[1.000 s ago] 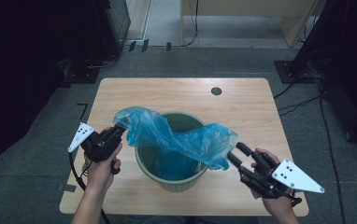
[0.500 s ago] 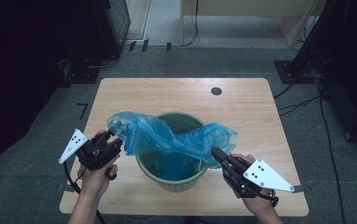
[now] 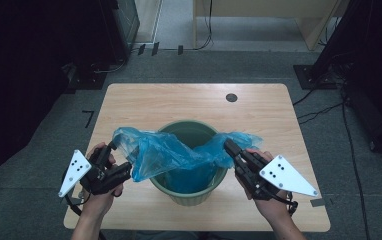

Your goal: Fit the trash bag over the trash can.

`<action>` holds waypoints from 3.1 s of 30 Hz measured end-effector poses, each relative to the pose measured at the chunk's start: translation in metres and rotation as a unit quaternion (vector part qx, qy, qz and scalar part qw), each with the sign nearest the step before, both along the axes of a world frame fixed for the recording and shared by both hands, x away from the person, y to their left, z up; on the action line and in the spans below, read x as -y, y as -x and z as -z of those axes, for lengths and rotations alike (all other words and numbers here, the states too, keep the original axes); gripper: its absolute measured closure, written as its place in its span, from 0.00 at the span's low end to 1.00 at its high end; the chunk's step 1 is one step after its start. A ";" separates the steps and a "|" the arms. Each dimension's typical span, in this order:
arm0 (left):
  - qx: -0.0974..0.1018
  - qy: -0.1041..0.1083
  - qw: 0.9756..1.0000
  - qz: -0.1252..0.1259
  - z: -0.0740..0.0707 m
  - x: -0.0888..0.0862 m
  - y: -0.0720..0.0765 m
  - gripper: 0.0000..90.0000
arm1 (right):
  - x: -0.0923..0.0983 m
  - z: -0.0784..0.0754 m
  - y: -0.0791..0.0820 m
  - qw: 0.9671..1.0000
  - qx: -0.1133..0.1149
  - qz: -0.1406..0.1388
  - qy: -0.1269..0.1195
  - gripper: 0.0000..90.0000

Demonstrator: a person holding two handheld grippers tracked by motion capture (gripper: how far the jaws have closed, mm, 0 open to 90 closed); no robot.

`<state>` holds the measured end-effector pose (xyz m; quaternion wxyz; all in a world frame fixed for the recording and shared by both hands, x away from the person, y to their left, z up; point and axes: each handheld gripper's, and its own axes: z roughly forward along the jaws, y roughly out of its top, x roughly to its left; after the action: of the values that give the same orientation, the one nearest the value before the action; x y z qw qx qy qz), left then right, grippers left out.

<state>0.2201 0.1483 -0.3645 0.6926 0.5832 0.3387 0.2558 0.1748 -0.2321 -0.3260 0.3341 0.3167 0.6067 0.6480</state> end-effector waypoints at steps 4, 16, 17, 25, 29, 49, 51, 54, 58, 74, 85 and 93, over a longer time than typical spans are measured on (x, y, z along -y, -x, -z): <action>-0.029 0.004 0.999 -0.041 -0.006 -0.003 -0.010 0.34 | 0.003 -0.017 -0.007 1.000 0.009 0.015 0.010 1.00; -0.028 -0.068 0.997 -0.034 0.030 -0.032 0.004 0.28 | 0.014 -0.014 -0.016 0.999 -0.015 0.037 0.000 1.00; -0.027 -0.070 0.997 -0.031 0.032 -0.036 0.008 0.28 | 0.014 -0.014 -0.016 0.999 -0.015 0.037 0.000 1.00; 0.064 -0.031 0.997 -0.037 0.020 -0.032 0.050 0.29 | 0.002 -0.012 -0.017 0.999 -0.010 0.035 0.006 1.00; 0.102 -0.025 0.994 -0.029 0.008 -0.020 0.066 0.29 | -0.001 -0.012 -0.017 0.999 -0.010 0.036 0.009 1.00; 0.036 -0.142 0.989 0.014 0.003 0.025 0.044 0.96 | 0.001 -0.002 -0.018 0.999 -0.013 0.028 0.021 1.00; 0.026 -0.130 0.991 0.004 -0.009 0.021 0.031 0.98 | 0.002 -0.003 -0.021 0.999 -0.014 0.032 0.023 1.00; -0.012 -0.101 0.995 -0.015 -0.023 0.020 0.002 0.98 | 0.005 -0.002 -0.033 0.998 -0.024 0.045 0.039 1.00; -0.092 -0.082 0.992 -0.010 -0.023 0.027 -0.047 0.97 | 0.009 0.009 -0.061 0.995 -0.072 0.055 0.051 1.00; -0.331 0.001 0.943 0.026 0.055 0.037 -0.127 0.98 | 0.019 0.074 -0.136 0.967 -0.225 0.077 0.095 1.00; -0.343 -0.068 0.936 0.046 0.107 0.030 -0.085 0.98 | 0.028 0.128 -0.115 0.958 -0.274 0.047 0.063 1.00; -0.276 -0.105 0.954 0.057 0.114 0.020 -0.051 0.71 | 0.042 0.134 -0.085 0.975 -0.210 0.043 0.062 0.83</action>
<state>0.2716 0.1283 -0.4790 0.5205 0.7190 0.4538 0.0788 0.2597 -0.2737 -0.4598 0.2459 0.4505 0.6882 0.5129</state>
